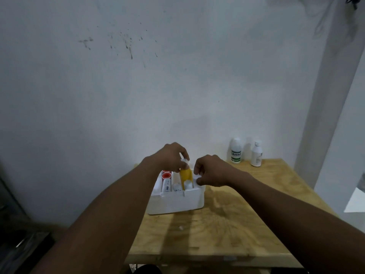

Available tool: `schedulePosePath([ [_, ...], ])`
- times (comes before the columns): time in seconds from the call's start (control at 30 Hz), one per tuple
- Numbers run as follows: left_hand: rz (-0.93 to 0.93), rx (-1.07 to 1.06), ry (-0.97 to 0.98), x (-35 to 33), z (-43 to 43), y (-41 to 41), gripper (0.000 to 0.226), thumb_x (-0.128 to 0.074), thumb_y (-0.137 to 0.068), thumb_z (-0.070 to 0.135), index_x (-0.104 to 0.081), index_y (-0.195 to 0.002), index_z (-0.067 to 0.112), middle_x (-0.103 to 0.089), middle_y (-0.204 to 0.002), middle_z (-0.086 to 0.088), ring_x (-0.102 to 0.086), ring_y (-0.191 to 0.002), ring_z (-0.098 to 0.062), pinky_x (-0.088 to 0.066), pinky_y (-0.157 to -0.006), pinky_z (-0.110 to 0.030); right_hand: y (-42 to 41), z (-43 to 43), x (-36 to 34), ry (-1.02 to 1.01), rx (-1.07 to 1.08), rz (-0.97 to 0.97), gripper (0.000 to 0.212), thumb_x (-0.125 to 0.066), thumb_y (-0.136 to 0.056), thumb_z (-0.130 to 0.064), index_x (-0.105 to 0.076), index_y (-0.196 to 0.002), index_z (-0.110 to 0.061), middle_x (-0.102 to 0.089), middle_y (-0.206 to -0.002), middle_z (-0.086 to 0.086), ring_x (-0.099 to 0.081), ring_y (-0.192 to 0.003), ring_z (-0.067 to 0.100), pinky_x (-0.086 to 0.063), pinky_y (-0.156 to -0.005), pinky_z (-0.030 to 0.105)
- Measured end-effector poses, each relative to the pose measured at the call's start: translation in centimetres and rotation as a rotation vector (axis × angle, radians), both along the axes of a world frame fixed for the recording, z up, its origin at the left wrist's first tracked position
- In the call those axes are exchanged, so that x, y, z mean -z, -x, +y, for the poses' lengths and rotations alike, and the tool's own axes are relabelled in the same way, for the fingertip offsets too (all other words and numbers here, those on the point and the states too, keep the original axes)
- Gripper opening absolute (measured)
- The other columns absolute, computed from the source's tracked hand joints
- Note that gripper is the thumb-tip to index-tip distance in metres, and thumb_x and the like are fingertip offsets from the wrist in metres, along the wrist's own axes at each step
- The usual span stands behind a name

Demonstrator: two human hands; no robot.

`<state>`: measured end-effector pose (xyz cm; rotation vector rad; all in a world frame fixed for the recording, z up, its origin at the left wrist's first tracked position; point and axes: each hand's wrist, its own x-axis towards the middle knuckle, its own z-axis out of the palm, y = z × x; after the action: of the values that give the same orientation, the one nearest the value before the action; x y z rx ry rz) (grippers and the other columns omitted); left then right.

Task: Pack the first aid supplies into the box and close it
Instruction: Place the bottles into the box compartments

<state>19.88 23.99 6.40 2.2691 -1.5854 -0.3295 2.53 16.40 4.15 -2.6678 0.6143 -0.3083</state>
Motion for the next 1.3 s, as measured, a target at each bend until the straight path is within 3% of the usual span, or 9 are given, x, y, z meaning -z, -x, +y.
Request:
schedulePosePath([
  [0.07, 0.017, 0.007, -0.035, 0.5, 0.2, 0.0, 0.03, -0.081, -0.082, 0.02, -0.071, -0.11, 0.016, -0.065, -0.107, -0.006, -0.075, -0.071, -0.016, -0.064, -0.073, -0.033, 0.0, 0.0, 0.5, -0.035, -0.011, 0.019, 0.021, -0.077, -0.075, -0.019, -0.071, -0.095, -0.015, -0.064, -0.086, -0.004, -0.063, -0.083, 0.016, -0.057, -0.076, 0.033],
  [0.23, 0.09, 0.028, -0.081, 0.7, 0.4, 0.2, 0.031, -0.083, -0.081, 0.019, -0.072, -0.11, 0.014, -0.071, -0.104, -0.011, -0.073, -0.064, -0.011, -0.062, -0.067, -0.024, 0.1, -0.2, 0.9, -0.094, -0.036, 0.019, 0.018, -0.074, -0.079, -0.019, -0.071, -0.096, -0.014, -0.065, -0.088, -0.004, -0.062, -0.082, 0.013, -0.049, -0.067, 0.022],
  [0.4, 0.181, 0.042, -0.139, 0.9, 0.2, 0.8, 0.031, -0.083, -0.081, 0.015, -0.073, -0.109, 0.011, -0.074, -0.098, -0.013, -0.074, -0.066, -0.014, -0.06, -0.064, -0.023, 0.3, -0.5, 1.1, -0.11, -0.032, 0.022, 0.025, -0.073, -0.077, -0.024, -0.07, -0.1, -0.017, -0.069, -0.093, -0.002, -0.065, -0.086, 0.015, -0.056, -0.078, 0.031],
  [0.63, 0.247, 0.001, -0.152, 1.3, -0.1, 1.3, 0.025, -0.073, -0.088, 0.011, -0.072, -0.113, 0.011, -0.071, -0.1, -0.01, -0.071, -0.063, -0.011, -0.056, -0.056, -0.017, 0.8, -0.9, 1.4, -0.13, -0.031, -0.034, 0.028, -0.07, -0.074, -0.021, -0.069, -0.102, -0.017, -0.071, -0.092, -0.002, -0.066, -0.084, 0.015, -0.056, -0.079, 0.032],
  [0.93, 0.236, -0.039, -0.151, 1.0, -0.4, 1.5, 0.027, -0.056, -0.096, 0.017, -0.071, -0.118, 0.011, -0.07, -0.114, -0.009, -0.075, -0.087, -0.023, -0.058, -0.067, -0.025, 1.0, -1.6, 1.2, -0.139, 0.009, -0.102, 0.02, -0.064, -0.077, -0.018, -0.072, -0.095, -0.018, -0.072, -0.088, -0.003, -0.063, -0.077, 0.008, -0.05, -0.072, 0.02],
  [1.17, 0.177, -0.037, -0.118, -0.1, -2.3, 1.3, 0.024, -0.055, -0.094, 0.013, -0.072, -0.11, 0.012, -0.072, -0.102, -0.007, -0.076, -0.086, -0.024, -0.06, -0.07, -0.027, 1.5, -4.4, 0.2, -0.112, 0.086, -0.148, 0.016, -0.064, -0.078, -0.018, -0.072, -0.092, -0.017, -0.072, -0.09, -0.002, -0.066, -0.086, 0.013, -0.056, -0.081, 0.031],
  [1.3, 0.061, -0.006, -0.026, -0.7, -5.0, 1.7, 0.025, -0.056, -0.091, 0.019, -0.074, -0.107, 0.017, -0.071, -0.109, -0.005, -0.069, -0.093, -0.022, -0.057, -0.085, -0.033, 2.8, -8.1, -0.1, -0.103, 0.213, -0.172, 0.011, -0.063, -0.081, -0.017, -0.07, -0.09, -0.016, -0.068, -0.09, -0.003, -0.065, -0.087, 0.014, -0.055, -0.08, 0.029],
])
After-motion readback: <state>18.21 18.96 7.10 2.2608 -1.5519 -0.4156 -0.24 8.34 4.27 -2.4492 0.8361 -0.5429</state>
